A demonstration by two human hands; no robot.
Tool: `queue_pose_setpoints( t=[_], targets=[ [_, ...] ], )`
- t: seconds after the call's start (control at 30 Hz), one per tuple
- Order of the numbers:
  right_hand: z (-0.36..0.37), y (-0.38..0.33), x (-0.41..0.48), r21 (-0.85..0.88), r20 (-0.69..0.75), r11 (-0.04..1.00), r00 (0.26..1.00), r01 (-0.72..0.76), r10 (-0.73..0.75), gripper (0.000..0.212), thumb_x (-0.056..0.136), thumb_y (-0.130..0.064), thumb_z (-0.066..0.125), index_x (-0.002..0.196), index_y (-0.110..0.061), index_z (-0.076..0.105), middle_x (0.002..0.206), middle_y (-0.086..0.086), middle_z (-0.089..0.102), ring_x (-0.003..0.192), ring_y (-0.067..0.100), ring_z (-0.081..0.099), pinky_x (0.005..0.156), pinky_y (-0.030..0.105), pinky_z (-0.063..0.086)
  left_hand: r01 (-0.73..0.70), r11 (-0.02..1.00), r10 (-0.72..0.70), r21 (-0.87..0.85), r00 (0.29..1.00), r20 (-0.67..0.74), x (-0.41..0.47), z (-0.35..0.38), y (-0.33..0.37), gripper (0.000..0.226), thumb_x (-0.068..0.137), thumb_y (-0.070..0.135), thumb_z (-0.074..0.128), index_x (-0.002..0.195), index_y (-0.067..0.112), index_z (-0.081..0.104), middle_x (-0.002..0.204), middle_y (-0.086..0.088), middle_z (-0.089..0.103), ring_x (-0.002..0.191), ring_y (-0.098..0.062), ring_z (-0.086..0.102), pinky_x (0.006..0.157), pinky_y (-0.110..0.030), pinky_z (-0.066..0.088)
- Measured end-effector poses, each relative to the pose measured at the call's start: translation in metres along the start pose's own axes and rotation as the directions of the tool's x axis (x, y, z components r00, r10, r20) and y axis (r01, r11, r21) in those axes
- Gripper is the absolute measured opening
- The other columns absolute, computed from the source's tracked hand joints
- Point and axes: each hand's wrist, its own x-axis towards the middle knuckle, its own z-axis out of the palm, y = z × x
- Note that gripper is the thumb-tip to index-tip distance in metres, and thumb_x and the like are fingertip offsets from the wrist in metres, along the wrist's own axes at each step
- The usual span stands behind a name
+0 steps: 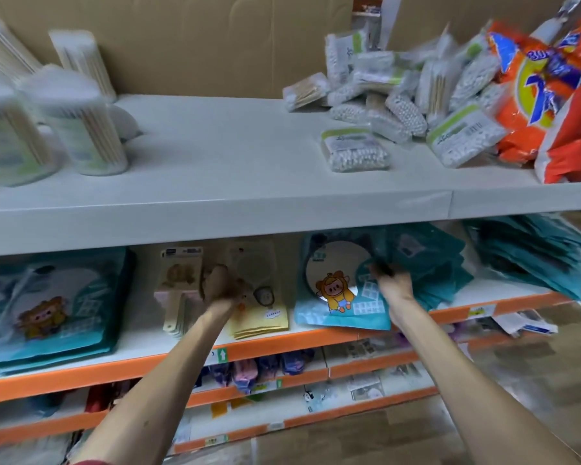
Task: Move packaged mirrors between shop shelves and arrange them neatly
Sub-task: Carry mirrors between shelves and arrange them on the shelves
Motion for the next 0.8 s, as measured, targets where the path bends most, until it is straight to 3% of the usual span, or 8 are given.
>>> queue_pose_setpoints(
  t=[0.1,0.17,0.27,0.33,0.43,0.5,0.63,0.8],
  targets=[
    [0.004,-0.001,-0.007,-0.037,0.009,0.999,1.0,-0.026,0.026,0.023,0.092,-0.026,0.066,0.106,-0.008,0.062,0.1,0.022,0.068,0.084,0.025,0.064,0.084,0.054,0.054,-0.131,0.99,0.131,0.059,0.991,0.016,-0.007,-0.007,0.002,0.038,0.076,0.015,0.072,0.111,0.003,0.068,0.106,-0.02,0.069,0.104,-0.036,0.063,0.074,-0.038,0.049],
    [0.004,0.002,-0.006,-0.051,0.025,0.998,0.999,-0.044,0.045,0.032,0.086,-0.024,0.067,0.112,-0.008,0.059,0.101,0.018,0.068,0.088,0.03,0.068,0.082,0.053,0.057,-0.26,0.963,0.26,0.071,0.966,0.014,-0.016,-0.016,0.002,0.05,0.082,0.011,0.067,0.13,0.006,0.056,0.124,-0.019,0.058,0.119,-0.036,0.051,0.093,-0.039,0.042],
    [0.004,-0.001,-0.021,-0.05,0.049,0.997,0.997,-0.051,0.054,0.029,0.083,-0.015,0.063,0.11,-0.005,0.057,0.099,0.017,0.068,0.087,0.033,0.069,0.083,0.052,0.058,-0.504,0.837,0.506,0.215,0.861,0.048,-0.031,-0.033,-0.007,0.059,0.084,0.02,0.067,0.138,0.007,0.046,0.135,-0.016,0.048,0.129,-0.036,0.041,0.105,-0.042,0.034],
    [0.004,-0.002,-0.038,-0.04,0.074,0.998,0.996,-0.043,0.046,0.02,0.086,-0.014,0.063,0.104,-0.004,0.061,0.096,0.018,0.069,0.086,0.035,0.069,0.08,0.053,0.059,-0.569,0.745,0.574,0.349,0.813,0.1,-0.044,-0.046,-0.017,0.069,0.085,0.034,0.066,0.143,0.011,0.039,0.145,-0.012,0.04,0.137,-0.033,0.035,0.108,-0.046,0.036],
    [0.001,0.0,-0.068,-0.039,0.114,0.999,0.993,-0.017,0.021,0.019,0.087,-0.025,0.064,0.085,-0.006,0.064,0.087,0.016,0.071,0.08,0.034,0.069,0.074,0.051,0.059,-0.579,0.598,0.647,0.554,0.757,0.091,-0.072,-0.072,-0.029,0.064,0.088,0.042,0.051,0.146,0.017,0.039,0.154,-0.011,0.034,0.143,-0.032,0.029,0.11,-0.048,0.036],
    [-0.003,0.002,-0.089,-0.035,0.138,0.999,0.99,0.013,-0.008,0.021,0.088,-0.025,0.062,0.075,-0.009,0.058,0.076,0.012,0.059,0.069,0.026,0.058,0.062,0.04,0.05,-0.579,0.541,0.698,0.61,0.714,0.059,-0.093,-0.091,-0.041,0.064,0.085,0.039,0.051,0.144,0.018,0.039,0.151,-0.008,0.037,0.138,-0.033,0.034,0.107,-0.05,0.036],
    [-0.012,0.009,-0.143,-0.008,0.19,0.999,0.981,0.047,-0.044,0.013,0.088,-0.018,0.06,0.078,-0.012,0.056,0.076,0.011,0.05,0.07,0.021,0.048,0.062,0.034,0.037,-0.531,0.527,0.697,0.664,0.717,0.021,-0.143,-0.124,-0.085,0.076,0.087,0.036,0.059,0.152,0.019,0.025,0.157,-0.003,0.029,0.146,-0.028,0.024,0.115,-0.052,0.024],
    [-0.013,0.021,-0.207,0.031,0.265,1.0,0.964,-0.006,-0.002,0.016,0.095,-0.019,0.06,0.095,-0.003,0.063,0.087,0.012,0.07,0.073,0.024,0.068,0.063,0.031,0.053,-0.453,0.565,0.646,0.69,0.763,-0.027,-0.2,-0.167,-0.141,0.079,0.088,0.034,0.062,0.154,0.017,0.022,0.161,-0.004,0.021,0.149,-0.028,0.016,0.115,-0.055,0.025]
  ],
)
